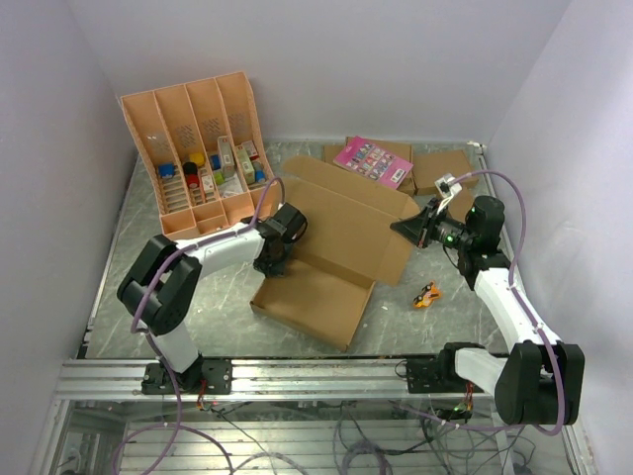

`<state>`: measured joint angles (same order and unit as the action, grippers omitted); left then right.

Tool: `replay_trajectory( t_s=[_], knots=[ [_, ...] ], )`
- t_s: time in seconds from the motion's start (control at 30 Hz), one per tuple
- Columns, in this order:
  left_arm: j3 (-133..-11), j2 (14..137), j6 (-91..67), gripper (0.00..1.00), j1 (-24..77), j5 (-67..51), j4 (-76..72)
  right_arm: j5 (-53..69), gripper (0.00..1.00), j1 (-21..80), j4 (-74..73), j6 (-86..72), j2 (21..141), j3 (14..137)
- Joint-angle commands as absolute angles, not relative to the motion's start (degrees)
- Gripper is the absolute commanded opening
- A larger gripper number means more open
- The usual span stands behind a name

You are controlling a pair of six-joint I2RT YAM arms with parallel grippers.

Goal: Fold the paper box

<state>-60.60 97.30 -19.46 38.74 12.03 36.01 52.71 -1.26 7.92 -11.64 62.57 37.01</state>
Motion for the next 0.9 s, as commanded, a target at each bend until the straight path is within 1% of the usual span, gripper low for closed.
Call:
replay_trajectory(
  t_s=[0.0, 0.03, 0.1, 0.13, 0.17, 0.23, 0.27, 0.3, 0.37, 0.43, 0.53, 0.6, 0.63, 0.77, 0.87],
  knots=[
    [-60.6, 97.9, -20.6, 0.07, 39.0, 15.0, 33.6, 52.5, 0.03, -1.1, 8.6, -10.1, 61.8, 37.1],
    [-60.6, 97.7, -21.1, 0.07, 39.0, 15.9, 33.5, 52.5, 0.05, -1.1, 8.4, -9.8, 62.0, 37.4],
    [-60.7, 97.5, -22.1, 0.07, 39.0, 17.4, 33.0, 52.4, 0.20, -1.1, 7.9, -9.0, 62.3, 38.3],
    [-60.5, 97.4, -22.7, 0.07, 39.0, 17.9, 32.4, 52.5, 0.25, -1.1, 7.8, -8.8, 62.7, 38.7],
    [-60.4, 97.2, -23.3, 0.07, 39.0, 18.4, 31.8, 52.5, 0.29, -1.1, 7.7, -8.6, 63.1, 39.2],
    [-59.7, 96.3, -24.7, 0.07, 39.0, 18.9, 30.2, 52.8, 0.35, -1.1, 7.7, -8.4, 64.2, 40.0],
    [-59.3, 95.8, -25.2, 0.14, 38.9, 18.7, 29.2, 52.8, 0.37, -1.1, 7.7, -8.2, 64.8, 40.3],
    [-58.9, 95.4, -25.7, 0.24, 38.9, 18.3, 28.7, 52.8, 0.39, -1.1, 7.6, -8.1, 65.4, 40.6],
    [-58.5, 94.7, -26.2, 0.35, 38.9, 17.6, 28.3, 52.9, 0.44, -1.0, 6.9, -7.0, 66.1, 40.9],
    [-58.0, 94.2, -26.8, 0.43, 38.9, 17.1, 28.6, 52.7, 0.52, -1.1, 5.8, -5.3, 66.6, 41.2],
    [-56.4, 92.8, -28.6, 0.51, 38.9, 16.4, 28.2, 51.2, 0.67, -1.1, 2.4, -1.4, 67.4, 42.5],
    [-55.0, 91.4, -29.7, 0.52, 38.9, 15.8, 27.0, 48.9, 0.77, -1.3, -3.1, 3.7, 67.9, 44.6],
    [-54.3, 90.6, -30.5, 0.54, 38.9, 15.6, 26.5, 48.3, 0.80, -1.5, -5.8, 6.4, 68.0, 45.6],
    [-52.9, 87.5, -31.8, 0.58, 38.9, 14.1, 25.9, 48.0, 0.93, -2.4, -15.7, 18.0, 66.4, 48.4],
    [-52.0, 84.9, -31.7, 0.61, 38.9, 13.6, 25.8, 46.5, 0.99, -3.2, -23.3, 25.9, 64.6, 50.4]
  ],
)
